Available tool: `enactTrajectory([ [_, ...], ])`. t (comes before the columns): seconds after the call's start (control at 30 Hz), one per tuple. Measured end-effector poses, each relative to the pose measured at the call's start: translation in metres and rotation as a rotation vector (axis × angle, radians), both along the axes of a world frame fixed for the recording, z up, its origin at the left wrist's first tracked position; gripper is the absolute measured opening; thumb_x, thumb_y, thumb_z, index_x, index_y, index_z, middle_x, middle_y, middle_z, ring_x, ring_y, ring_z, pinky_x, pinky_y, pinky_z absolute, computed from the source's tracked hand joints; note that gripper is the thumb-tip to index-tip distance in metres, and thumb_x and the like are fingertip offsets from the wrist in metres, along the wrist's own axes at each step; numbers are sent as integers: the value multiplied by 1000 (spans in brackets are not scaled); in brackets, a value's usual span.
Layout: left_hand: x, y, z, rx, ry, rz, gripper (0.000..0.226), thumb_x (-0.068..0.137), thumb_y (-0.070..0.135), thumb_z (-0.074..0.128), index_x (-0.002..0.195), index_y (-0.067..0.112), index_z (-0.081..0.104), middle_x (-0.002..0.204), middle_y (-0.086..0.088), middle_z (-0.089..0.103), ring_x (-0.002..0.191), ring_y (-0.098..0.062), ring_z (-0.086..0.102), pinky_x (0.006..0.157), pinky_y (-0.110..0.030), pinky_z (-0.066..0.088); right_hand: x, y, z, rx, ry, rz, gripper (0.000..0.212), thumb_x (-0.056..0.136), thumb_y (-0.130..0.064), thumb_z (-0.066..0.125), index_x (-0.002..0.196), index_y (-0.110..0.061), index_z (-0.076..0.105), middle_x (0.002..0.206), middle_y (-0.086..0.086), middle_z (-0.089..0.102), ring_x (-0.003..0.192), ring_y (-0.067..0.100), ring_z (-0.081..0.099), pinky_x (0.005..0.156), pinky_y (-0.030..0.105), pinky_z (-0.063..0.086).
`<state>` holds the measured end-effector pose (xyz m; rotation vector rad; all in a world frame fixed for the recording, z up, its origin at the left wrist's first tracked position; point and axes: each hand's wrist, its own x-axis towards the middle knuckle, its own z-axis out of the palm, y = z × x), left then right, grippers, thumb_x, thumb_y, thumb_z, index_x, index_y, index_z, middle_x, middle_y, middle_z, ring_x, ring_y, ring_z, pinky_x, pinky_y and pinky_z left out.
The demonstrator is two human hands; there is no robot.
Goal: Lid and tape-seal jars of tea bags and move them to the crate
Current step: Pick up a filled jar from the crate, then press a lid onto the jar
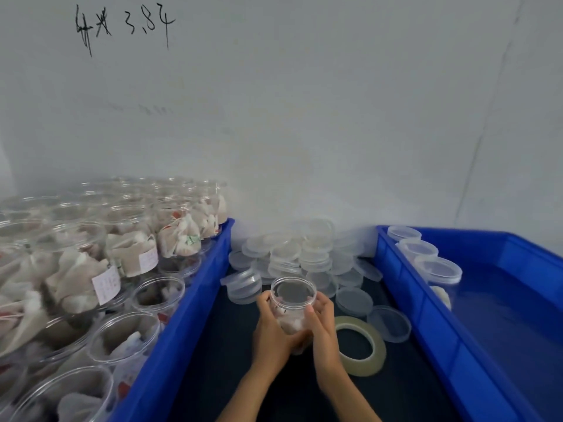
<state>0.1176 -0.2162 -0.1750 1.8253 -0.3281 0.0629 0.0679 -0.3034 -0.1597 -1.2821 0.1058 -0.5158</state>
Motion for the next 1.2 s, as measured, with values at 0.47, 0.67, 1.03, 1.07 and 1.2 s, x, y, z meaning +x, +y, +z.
enactTrajectory([
  [0.47, 8, 2, -30, -213, -34, -101, 89, 74, 18, 83, 135, 54, 28, 136, 25, 45, 126, 6, 43, 89, -7, 39, -47, -87, -24, -967, 325, -190, 44, 80, -31, 78, 115, -35, 52, 120, -23, 47, 119, -1, 42, 100, 24, 40],
  [0.67, 10, 6, -38, -164, -2, -78, 93, 72, 13, 85, 143, 32, 28, 140, 11, 44, 128, -6, 43, 90, -7, 37, -51, -90, -39, -1326, 393, -123, 52, 78, -56, 70, 123, -38, 51, 118, -27, 42, 119, -3, 34, 100, 13, 26],
  [1.03, 9, 3, -37, -111, -19, -25, 93, 55, 18, 94, 126, 34, 36, 121, 16, 53, 109, -2, 55, 83, -13, 42, -36, -111, -25, -767, 298, -455, 17, 90, -12, 64, 97, -28, 62, 106, -11, 58, 103, 6, 57, 83, 17, 42],
  [1.07, 8, 3, -37, -123, -24, -17, 91, 54, 18, 95, 124, 35, 38, 118, 19, 53, 107, 1, 54, 79, -9, 41, -32, -121, -22, -801, 336, -498, 21, 90, -10, 64, 104, -25, 61, 111, -8, 57, 107, 10, 56, 89, 22, 44],
  [1.2, 10, 4, -36, -213, -21, 10, 85, 58, 12, 93, 123, 31, 42, 117, 19, 50, 109, 2, 52, 77, -9, 42, -19, -151, -13, -886, 640, -447, 53, 90, -15, 65, 138, -13, 43, 142, 9, 41, 127, 24, 46, 104, 37, 41],
])
